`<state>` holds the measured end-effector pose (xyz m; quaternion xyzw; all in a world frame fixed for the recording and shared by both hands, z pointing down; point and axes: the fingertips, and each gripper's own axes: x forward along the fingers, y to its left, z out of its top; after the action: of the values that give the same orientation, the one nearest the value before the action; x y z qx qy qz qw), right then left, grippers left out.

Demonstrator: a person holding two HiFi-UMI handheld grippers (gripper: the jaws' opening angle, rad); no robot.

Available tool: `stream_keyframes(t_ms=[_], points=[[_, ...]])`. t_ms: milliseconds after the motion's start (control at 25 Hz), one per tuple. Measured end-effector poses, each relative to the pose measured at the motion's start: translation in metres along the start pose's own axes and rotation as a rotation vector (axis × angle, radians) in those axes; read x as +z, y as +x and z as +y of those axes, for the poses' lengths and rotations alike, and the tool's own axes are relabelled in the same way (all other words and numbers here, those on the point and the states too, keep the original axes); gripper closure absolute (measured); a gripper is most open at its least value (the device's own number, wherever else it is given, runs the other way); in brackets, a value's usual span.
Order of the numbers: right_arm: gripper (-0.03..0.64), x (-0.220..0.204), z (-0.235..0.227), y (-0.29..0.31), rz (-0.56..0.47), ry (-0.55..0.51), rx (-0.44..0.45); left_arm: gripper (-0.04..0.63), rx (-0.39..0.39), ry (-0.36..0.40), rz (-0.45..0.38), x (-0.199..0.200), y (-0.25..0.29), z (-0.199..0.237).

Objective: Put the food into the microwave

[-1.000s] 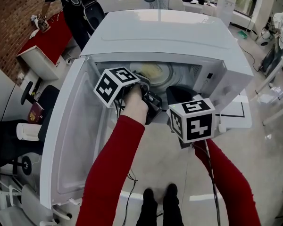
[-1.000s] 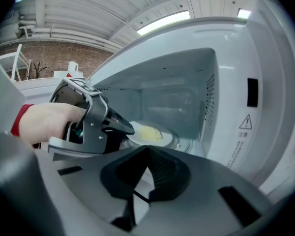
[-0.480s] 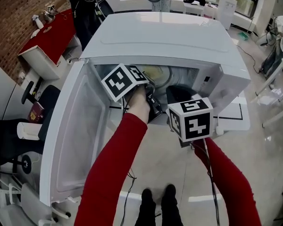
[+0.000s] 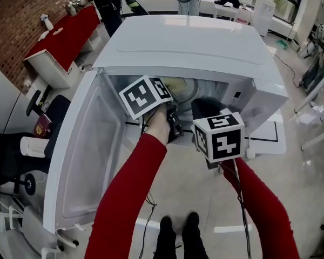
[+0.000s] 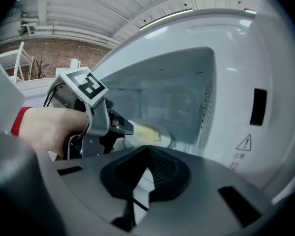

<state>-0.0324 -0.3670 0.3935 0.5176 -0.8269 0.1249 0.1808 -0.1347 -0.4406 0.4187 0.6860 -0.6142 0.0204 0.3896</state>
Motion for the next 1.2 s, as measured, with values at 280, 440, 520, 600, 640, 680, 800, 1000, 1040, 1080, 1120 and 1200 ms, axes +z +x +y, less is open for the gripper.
stream_keyframes(t_ms=[280,440,520,600,640,680,800,1000,1040,1080,1120,1200], points=[[0.603,0.002,0.003,0.003,-0.001,-0.011,0.018,0.495,0.024,0.102,0.030,-0.003,-0.002,0.005],[0.603,0.003,0.006,0.004,0.000,-0.020,0.027,0.479,0.029,0.105,0.032,-0.006,0.000,0.012],[0.603,0.002,0.007,0.004,0.002,-0.022,0.030,0.477,0.029,0.113,0.030,-0.006,0.000,0.013],[0.603,0.000,0.007,0.005,0.006,-0.021,0.032,0.472,0.036,0.133,0.033,-0.006,-0.001,0.014],[0.603,-0.001,0.008,0.005,0.009,-0.021,0.033,0.471,0.041,0.139,0.037,-0.006,-0.001,0.014],[0.603,-0.002,0.009,0.005,0.011,-0.020,0.035,0.469,0.044,0.143,0.040,-0.007,-0.001,0.015],[0.603,-0.004,0.010,0.006,0.014,-0.020,0.040,0.463,0.057,0.168,0.046,-0.009,-0.002,0.017],[0.603,-0.005,0.011,0.006,0.013,-0.025,0.039,0.456,0.089,0.223,0.039,-0.008,-0.002,0.017],[0.603,-0.005,0.011,0.006,0.014,-0.026,0.039,0.456,0.094,0.233,0.036,-0.008,-0.002,0.017],[0.603,-0.006,0.012,0.006,0.015,-0.027,0.040,0.456,0.098,0.243,0.034,-0.008,-0.001,0.017],[0.603,-0.006,0.012,0.006,0.016,-0.027,0.040,0.456,0.101,0.251,0.031,-0.008,-0.001,0.017],[0.603,-0.006,0.011,0.006,0.016,-0.027,0.040,0.456,0.107,0.262,0.022,-0.008,-0.001,0.017]])
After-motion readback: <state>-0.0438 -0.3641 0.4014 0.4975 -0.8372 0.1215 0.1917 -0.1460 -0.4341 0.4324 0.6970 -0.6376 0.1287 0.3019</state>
